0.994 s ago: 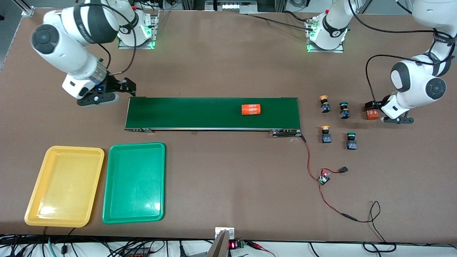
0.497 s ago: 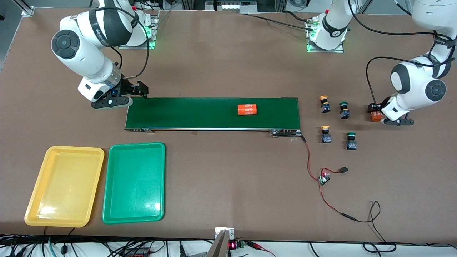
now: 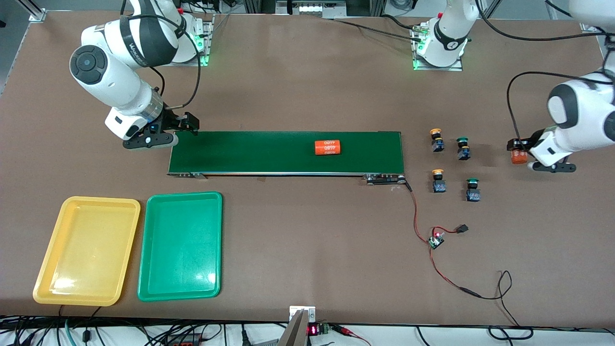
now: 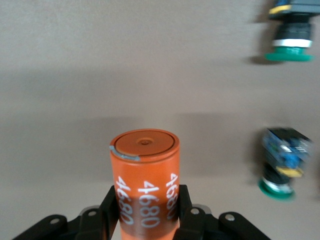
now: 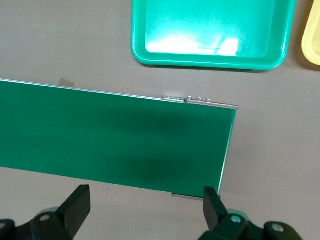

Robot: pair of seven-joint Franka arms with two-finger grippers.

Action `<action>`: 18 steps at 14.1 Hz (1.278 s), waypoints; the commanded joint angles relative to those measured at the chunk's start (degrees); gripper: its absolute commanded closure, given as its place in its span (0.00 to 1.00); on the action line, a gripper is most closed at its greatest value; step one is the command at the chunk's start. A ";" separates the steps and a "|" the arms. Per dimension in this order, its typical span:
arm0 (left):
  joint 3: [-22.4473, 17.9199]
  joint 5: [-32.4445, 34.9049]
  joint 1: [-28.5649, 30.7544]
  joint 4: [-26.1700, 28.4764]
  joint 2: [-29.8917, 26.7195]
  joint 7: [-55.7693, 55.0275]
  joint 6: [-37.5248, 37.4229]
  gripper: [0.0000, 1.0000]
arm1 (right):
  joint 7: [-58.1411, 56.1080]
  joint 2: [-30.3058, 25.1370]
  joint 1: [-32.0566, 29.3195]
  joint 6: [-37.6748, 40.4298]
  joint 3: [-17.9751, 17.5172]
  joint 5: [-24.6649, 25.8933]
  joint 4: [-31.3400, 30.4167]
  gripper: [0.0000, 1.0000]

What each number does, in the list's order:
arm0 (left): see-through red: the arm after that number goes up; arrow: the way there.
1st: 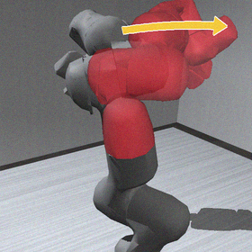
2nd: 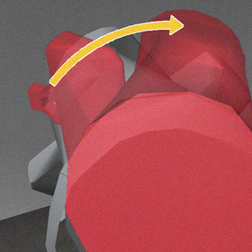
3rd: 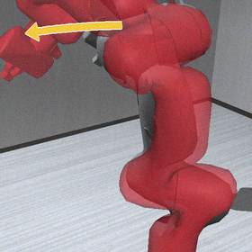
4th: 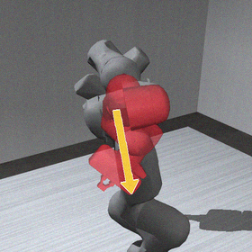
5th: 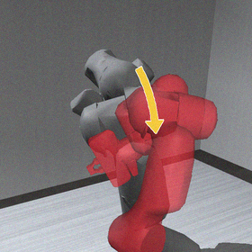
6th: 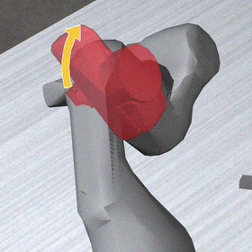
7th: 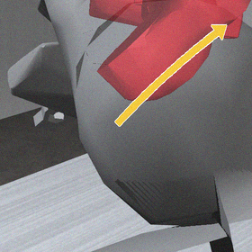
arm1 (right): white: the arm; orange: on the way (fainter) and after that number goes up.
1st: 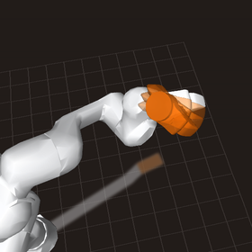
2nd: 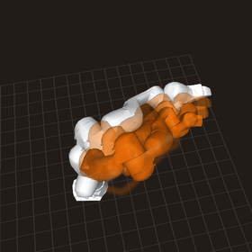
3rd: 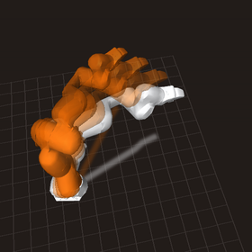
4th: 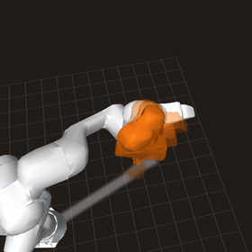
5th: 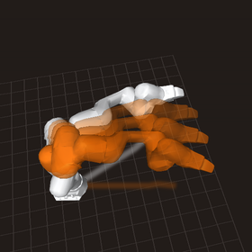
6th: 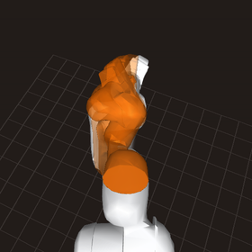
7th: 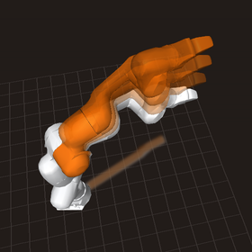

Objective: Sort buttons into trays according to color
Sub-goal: 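Carry the held cylinder toward the green belt with the left gripper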

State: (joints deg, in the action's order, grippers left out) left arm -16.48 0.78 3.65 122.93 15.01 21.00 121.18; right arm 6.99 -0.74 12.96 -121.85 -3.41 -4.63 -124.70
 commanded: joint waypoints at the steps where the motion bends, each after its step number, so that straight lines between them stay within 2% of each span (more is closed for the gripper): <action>1: 1.35 0.98 -0.22 -5.40 -2.88 1.42 -10.85 0.89 | 0.66 0.65 -0.22 -0.06 -0.02 -0.56 0.86 0.00; 6: 6.62 0.98 -0.22 -14.90 -3.15 1.42 -23.08 0.90 | 0.66 0.91 -0.22 -0.14 -0.02 -0.56 0.86 0.00; 9: 11.02 0.98 -0.22 -17.81 -3.23 3.25 -27.31 0.91 | 0.66 0.91 -0.22 -0.14 -0.02 -0.56 0.86 0.00; 14: 16.82 0.19 -0.40 -18.17 -3.06 16.51 -26.62 0.91 | 0.66 1.26 -0.22 -0.14 0.07 -0.56 0.86 0.00; 16: 21.29 -0.07 -0.40 -18.25 -3.06 19.34 -25.92 0.91 | 0.66 1.26 -0.22 -0.14 -0.02 -0.56 0.86 0.00; 18: 25.95 -0.16 -0.57 -17.99 -2.80 20.92 -22.07 0.91 | 0.66 1.26 -0.22 -0.23 -0.02 -0.56 0.86 0.00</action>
State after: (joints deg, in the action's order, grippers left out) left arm 5.38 0.70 2.85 105.82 11.69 38.91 96.96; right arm 6.99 0.22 12.89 -122.05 -3.23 -4.63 -124.60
